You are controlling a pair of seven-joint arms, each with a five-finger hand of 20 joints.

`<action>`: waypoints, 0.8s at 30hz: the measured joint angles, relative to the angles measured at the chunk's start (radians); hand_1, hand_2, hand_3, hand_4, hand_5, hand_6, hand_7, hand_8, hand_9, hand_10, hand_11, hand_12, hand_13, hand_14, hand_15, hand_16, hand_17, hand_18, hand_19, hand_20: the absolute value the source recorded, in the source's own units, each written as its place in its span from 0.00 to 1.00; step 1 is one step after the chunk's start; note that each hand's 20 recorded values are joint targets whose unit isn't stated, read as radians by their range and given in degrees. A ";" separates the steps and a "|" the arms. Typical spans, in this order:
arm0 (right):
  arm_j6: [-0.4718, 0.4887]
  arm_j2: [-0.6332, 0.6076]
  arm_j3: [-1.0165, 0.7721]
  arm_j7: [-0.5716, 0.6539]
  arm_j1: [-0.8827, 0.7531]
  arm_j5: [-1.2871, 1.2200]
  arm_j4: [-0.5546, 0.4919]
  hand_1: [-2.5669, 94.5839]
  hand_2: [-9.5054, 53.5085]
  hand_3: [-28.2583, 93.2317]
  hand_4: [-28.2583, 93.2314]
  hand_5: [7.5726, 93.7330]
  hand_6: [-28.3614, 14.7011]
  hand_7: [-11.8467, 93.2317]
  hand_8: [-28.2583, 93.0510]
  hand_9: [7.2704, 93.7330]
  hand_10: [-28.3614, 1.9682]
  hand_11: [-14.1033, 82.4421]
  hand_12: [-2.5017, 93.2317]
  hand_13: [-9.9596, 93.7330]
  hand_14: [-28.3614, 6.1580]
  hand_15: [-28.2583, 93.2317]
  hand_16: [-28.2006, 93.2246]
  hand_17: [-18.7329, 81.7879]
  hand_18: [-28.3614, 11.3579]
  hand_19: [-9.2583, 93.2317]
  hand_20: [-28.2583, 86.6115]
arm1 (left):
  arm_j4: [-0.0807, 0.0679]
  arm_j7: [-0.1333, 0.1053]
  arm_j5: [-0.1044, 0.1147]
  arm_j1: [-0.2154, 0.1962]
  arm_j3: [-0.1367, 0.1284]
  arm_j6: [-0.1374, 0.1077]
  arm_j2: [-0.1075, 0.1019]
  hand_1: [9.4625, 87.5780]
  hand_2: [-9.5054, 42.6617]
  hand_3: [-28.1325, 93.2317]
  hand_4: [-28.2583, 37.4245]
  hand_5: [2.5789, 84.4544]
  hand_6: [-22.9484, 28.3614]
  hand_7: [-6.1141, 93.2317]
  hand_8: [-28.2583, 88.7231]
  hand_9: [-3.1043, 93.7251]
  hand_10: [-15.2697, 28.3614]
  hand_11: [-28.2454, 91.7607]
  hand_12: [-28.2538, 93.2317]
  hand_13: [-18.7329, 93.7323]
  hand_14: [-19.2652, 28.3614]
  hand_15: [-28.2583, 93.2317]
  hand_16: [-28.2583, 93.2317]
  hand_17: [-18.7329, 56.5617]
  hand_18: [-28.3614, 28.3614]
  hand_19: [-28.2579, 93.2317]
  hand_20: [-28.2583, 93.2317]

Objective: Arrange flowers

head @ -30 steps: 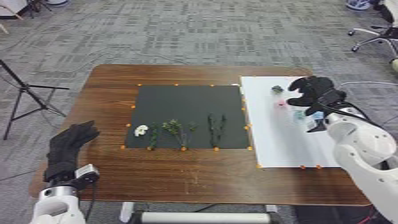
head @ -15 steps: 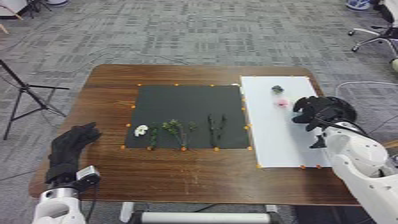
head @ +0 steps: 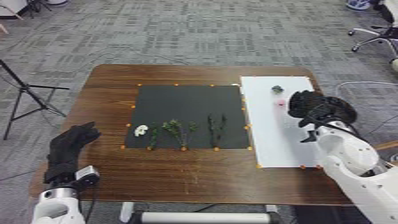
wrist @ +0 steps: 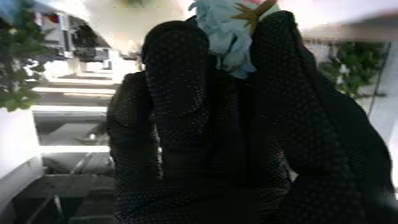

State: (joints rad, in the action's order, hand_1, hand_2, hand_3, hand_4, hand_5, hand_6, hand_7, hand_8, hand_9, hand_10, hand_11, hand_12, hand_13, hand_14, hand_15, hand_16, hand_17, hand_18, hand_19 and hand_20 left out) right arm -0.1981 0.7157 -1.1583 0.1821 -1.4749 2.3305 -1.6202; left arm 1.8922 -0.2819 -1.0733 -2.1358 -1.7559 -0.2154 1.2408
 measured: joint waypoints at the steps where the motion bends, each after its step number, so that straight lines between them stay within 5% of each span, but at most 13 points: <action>1: -0.002 -0.011 0.018 0.002 0.017 -0.015 -0.015 0.65 0.00 0.71 0.10 0.80 0.68 0.34 0.33 0.89 0.58 0.22 0.43 0.84 0.62 0.57 0.59 0.56 0.19 0.78 0.75 | 0.000 0.000 0.000 -0.001 -0.002 0.000 0.000 0.21 0.33 0.78 0.03 0.68 0.48 0.24 0.18 0.61 0.70 0.43 0.35 0.59 0.81 0.46 0.25 0.40 0.72 0.35 0.42; 11: 0.012 -0.036 0.459 -0.049 0.474 -0.204 -0.052 0.64 0.00 0.72 0.10 0.80 0.70 0.34 0.32 0.89 0.58 0.21 0.43 0.84 0.63 0.56 0.60 0.56 0.20 0.78 0.75 | 0.006 0.000 0.001 -0.015 -0.016 0.000 -0.002 0.21 0.32 0.79 0.03 0.68 0.48 0.24 0.18 0.62 0.70 0.43 0.35 0.59 0.81 0.46 0.25 0.40 0.72 0.34 0.42; 18: 0.261 0.148 0.573 -0.055 0.665 -0.338 -0.052 0.64 0.00 0.71 0.10 0.81 0.69 0.33 0.32 0.89 0.58 0.21 0.42 0.84 0.63 0.56 0.61 0.56 0.20 0.77 0.75 | 0.003 0.001 0.001 -0.009 -0.013 0.000 -0.006 0.21 0.32 0.78 0.03 0.68 0.48 0.24 0.18 0.61 0.70 0.43 0.35 0.59 0.81 0.46 0.25 0.40 0.72 0.34 0.42; 24: 0.257 0.322 0.670 -0.072 0.715 -0.227 0.013 0.64 0.00 0.71 0.10 0.82 0.70 0.33 0.31 0.90 0.59 0.20 0.42 0.84 0.63 0.56 0.61 0.56 0.20 0.77 0.75 | 0.002 0.001 0.001 0.000 -0.009 0.000 -0.009 0.21 0.32 0.79 0.03 0.68 0.48 0.24 0.18 0.61 0.69 0.43 0.35 0.58 0.81 0.46 0.25 0.40 0.72 0.34 0.42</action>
State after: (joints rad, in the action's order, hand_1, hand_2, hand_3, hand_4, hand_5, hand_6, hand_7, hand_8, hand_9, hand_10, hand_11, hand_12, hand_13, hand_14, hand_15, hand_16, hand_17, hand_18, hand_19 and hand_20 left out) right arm 0.0588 1.0372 -0.4884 0.1105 -0.7595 2.1030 -1.6075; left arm 1.8938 -0.2812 -1.0727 -2.1358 -1.7648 -0.2154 1.2321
